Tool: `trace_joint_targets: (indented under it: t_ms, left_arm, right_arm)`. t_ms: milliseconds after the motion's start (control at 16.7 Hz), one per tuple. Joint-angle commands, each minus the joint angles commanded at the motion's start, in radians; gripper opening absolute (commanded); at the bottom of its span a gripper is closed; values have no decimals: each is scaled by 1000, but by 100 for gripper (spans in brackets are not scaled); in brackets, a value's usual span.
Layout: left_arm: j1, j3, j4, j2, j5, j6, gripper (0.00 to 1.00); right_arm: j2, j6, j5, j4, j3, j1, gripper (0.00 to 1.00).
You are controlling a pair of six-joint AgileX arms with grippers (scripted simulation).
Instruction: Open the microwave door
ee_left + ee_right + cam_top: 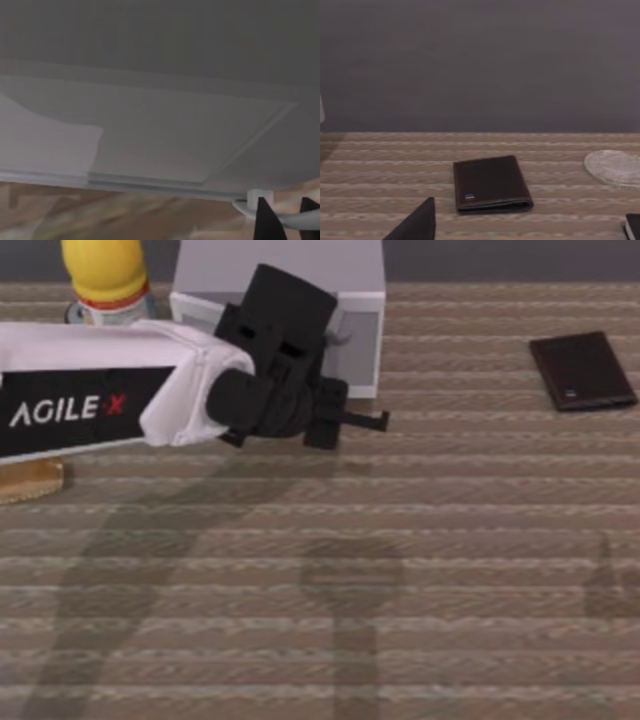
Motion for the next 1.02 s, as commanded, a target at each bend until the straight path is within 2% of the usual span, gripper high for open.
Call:
trace_joint_targets:
  t_ms: [360, 1020]
  left_arm:
    - [21, -43, 17, -29, 29, 49, 0]
    - [21, -44, 17, -29, 30, 50, 0]
  right_arm:
    - [0, 0, 0, 0, 0, 0, 100]
    - [0, 0, 0, 0, 0, 0, 100]
